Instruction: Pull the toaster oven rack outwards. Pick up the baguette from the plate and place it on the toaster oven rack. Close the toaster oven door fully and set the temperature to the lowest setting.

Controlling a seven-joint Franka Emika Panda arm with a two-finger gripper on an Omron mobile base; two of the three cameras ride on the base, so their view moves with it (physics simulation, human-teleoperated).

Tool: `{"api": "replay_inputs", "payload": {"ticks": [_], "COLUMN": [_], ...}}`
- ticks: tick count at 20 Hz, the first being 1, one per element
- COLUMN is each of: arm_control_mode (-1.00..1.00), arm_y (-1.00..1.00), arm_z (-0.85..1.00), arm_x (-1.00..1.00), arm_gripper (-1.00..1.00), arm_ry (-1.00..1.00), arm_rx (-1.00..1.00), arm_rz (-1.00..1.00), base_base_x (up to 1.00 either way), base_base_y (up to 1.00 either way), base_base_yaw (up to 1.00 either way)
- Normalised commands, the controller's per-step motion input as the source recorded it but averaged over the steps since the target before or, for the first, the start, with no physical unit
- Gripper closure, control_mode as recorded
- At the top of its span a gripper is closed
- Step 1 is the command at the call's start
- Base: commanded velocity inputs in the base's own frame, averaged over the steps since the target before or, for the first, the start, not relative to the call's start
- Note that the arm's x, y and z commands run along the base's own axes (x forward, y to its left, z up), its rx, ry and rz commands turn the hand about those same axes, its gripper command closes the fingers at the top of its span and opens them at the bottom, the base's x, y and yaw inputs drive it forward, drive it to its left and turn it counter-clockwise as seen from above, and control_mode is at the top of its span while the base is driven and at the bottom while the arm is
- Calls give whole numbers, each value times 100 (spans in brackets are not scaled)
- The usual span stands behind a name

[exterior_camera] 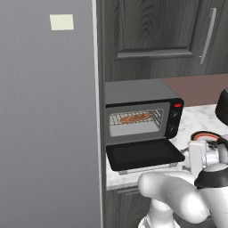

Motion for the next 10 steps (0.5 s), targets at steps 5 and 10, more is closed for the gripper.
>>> {"api": "replay_inputs", "payload": {"ticks": [5,10], "arm_control_mode": [-100,-100], "arm_y": [25,35], "arm_z": [0,0], "arm_x": [4,13], "arm_gripper": [-100,-100], "arm_ry": [-3,-4], "arm_rx": [0,0], "arm_rz": [0,0], "base_base_x": [0,0], "base_base_y": [0,0], "base_base_yaw": [0,0]}}
